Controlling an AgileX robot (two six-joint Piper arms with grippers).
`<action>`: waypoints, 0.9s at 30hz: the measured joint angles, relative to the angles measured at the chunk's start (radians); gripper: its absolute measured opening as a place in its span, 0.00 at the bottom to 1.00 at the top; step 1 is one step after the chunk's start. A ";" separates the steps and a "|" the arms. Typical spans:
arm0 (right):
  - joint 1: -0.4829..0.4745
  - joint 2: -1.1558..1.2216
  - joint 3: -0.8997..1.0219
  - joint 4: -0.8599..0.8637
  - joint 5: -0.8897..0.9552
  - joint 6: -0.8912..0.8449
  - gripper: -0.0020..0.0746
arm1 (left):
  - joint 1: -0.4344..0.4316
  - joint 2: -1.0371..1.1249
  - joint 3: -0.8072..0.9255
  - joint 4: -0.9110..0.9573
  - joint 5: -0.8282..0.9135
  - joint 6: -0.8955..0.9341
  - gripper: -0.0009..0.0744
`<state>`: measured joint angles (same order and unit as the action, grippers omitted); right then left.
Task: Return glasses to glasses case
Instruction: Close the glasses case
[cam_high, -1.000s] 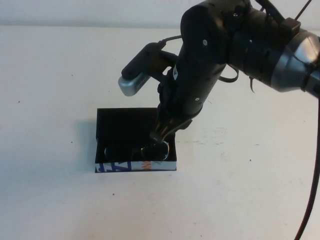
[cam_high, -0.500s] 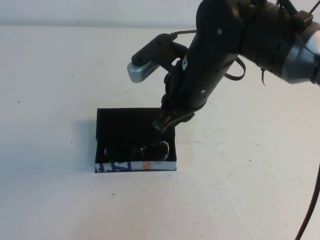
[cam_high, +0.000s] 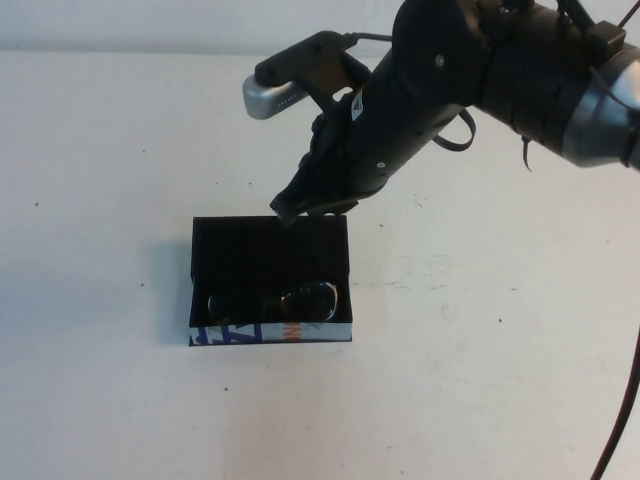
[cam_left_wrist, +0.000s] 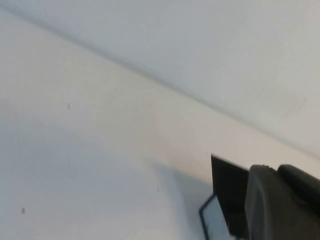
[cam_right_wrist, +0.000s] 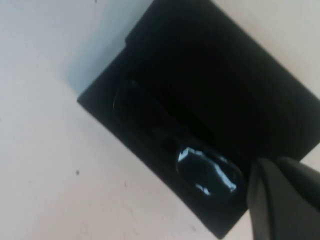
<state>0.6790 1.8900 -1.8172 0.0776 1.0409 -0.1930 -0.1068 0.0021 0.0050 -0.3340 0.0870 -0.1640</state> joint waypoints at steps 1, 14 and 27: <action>-0.002 0.000 0.000 0.000 -0.016 0.015 0.02 | 0.000 0.027 -0.021 -0.004 0.047 -0.010 0.01; -0.150 0.077 -0.082 0.102 0.017 0.038 0.02 | 0.000 0.793 -0.360 -0.321 0.477 0.481 0.01; -0.221 0.220 -0.293 0.226 0.119 -0.004 0.02 | 0.000 1.463 -0.514 -1.077 0.571 1.410 0.01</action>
<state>0.4582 2.1100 -2.1101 0.3034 1.1598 -0.1974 -0.1068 1.4654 -0.5086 -1.4109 0.6582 1.2461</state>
